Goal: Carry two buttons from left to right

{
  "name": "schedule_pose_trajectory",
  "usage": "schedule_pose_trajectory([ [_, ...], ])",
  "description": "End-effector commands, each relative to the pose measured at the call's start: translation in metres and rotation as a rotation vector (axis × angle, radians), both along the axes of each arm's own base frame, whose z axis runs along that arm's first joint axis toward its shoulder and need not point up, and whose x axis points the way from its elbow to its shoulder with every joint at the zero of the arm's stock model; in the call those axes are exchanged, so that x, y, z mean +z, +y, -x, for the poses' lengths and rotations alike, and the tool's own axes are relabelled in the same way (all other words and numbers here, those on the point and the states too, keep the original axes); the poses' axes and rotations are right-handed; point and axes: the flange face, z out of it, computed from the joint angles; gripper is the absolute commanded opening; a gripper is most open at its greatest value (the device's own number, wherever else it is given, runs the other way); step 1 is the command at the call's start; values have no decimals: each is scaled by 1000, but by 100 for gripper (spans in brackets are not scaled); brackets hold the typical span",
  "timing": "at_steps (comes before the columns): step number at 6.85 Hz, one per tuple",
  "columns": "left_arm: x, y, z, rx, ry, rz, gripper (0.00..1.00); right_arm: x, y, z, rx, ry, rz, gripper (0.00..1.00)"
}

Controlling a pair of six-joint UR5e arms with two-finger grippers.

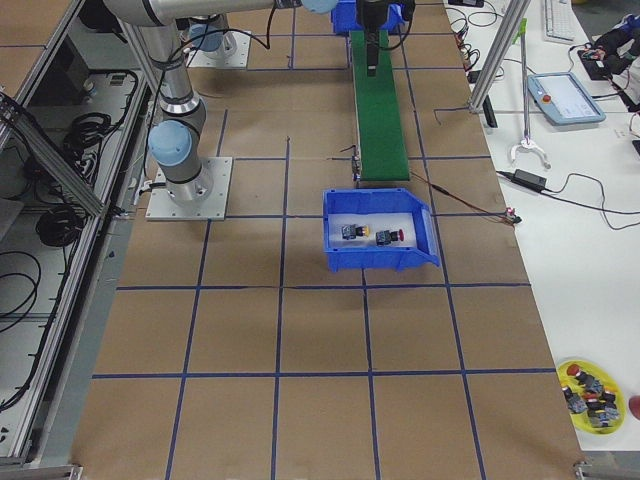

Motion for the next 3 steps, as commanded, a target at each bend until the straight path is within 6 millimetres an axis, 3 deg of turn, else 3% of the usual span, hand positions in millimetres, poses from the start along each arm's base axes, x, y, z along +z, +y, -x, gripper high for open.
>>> schedule_pose_trajectory([
  [1,0,0,0,0,-1,0,100,-36,55,-64,73,-14,-61,100],
  [2,1,0,0,0,0,1,100,-57,71,-57,65,-10,-99,100],
  [3,1,0,0,0,-1,1,100,-50,85,-54,68,-9,-77,100],
])
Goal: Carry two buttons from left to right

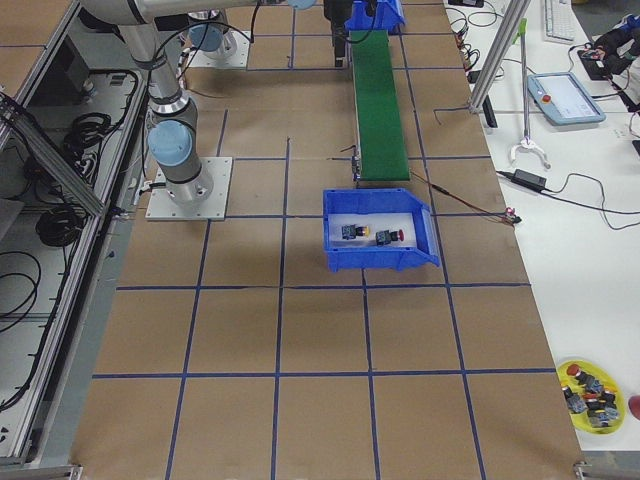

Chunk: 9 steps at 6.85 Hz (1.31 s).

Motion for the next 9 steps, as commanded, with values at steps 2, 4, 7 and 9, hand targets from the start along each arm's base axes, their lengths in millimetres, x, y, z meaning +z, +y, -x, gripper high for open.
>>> schedule_pose_trajectory([
  [2,0,0,0,0,-1,1,100,3,33,17,-16,4,6,100],
  [4,0,0,0,0,-1,1,100,0,27,47,-45,0,2,100],
  [7,0,0,0,0,-1,1,100,-4,25,41,-35,-29,0,100],
  [9,0,0,0,2,1,1,100,-8,23,40,-35,-29,-5,100],
])
